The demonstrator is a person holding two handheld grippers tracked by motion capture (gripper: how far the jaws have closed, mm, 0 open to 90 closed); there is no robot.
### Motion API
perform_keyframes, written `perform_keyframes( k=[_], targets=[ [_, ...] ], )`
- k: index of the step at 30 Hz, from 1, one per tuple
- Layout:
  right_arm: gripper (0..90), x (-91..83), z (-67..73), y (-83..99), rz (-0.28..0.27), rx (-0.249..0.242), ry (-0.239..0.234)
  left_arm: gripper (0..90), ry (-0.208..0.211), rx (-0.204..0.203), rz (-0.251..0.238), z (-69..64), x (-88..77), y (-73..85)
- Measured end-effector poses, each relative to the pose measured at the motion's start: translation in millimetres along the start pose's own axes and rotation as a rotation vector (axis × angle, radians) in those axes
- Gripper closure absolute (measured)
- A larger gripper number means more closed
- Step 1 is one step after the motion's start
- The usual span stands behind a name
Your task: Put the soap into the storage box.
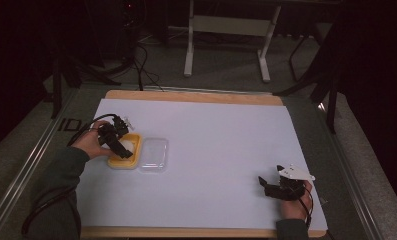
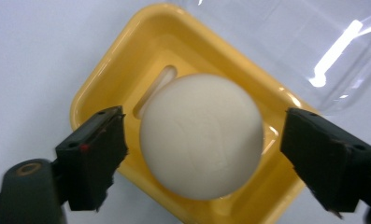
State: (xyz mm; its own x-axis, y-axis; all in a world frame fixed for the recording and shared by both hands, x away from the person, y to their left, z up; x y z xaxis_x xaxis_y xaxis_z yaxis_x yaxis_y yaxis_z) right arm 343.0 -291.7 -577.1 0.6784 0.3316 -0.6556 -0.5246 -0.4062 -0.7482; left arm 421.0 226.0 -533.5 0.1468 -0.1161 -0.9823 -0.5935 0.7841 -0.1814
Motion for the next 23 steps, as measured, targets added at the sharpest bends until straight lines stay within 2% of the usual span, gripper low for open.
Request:
perform_keyframes(
  k=[6, 12, 16, 21, 23],
  targets=[
    [16.2, -0.1, -0.1, 0.0, 0.0, 0.001, 0.0, 20.6, 0.002, 0.016, -0.026, -2.6, -9.0, 1.8],
    [16.2, -0.1, -0.1, 0.0, 0.0, 0.001, 0.001, 31.2, 0.01, 0.041, -0.043, -8.2, -14.6, 3.3],
    [16.2, -0.1, -0.6, 0.0, -0.001, 0.002, 0.003, 36.3, 0.014, 0.043, -0.055, -10.4, -17.2, 4.0],
    [16.2, 0.0, -1.0, -0.1, -0.001, 0.004, 0.003, 37.3, -0.008, 0.061, -0.06, -17.0, -20.0, 5.9],
    [16.2, 0.0, -1.0, 0.0, 0.0, 0.005, 0.003, 37.3, -0.021, 0.068, -0.083, -23.6, -22.5, 6.8]
  ],
)
Point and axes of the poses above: each handheld gripper's, and its own axes: x roughly forward along the jaws, y roughly out of its underside, z roughly to its left, the point moved 7 cm from there along x, roughly forward along the jaws, and after that the axes turned 6 degrees about z, right-handed, at the moved point
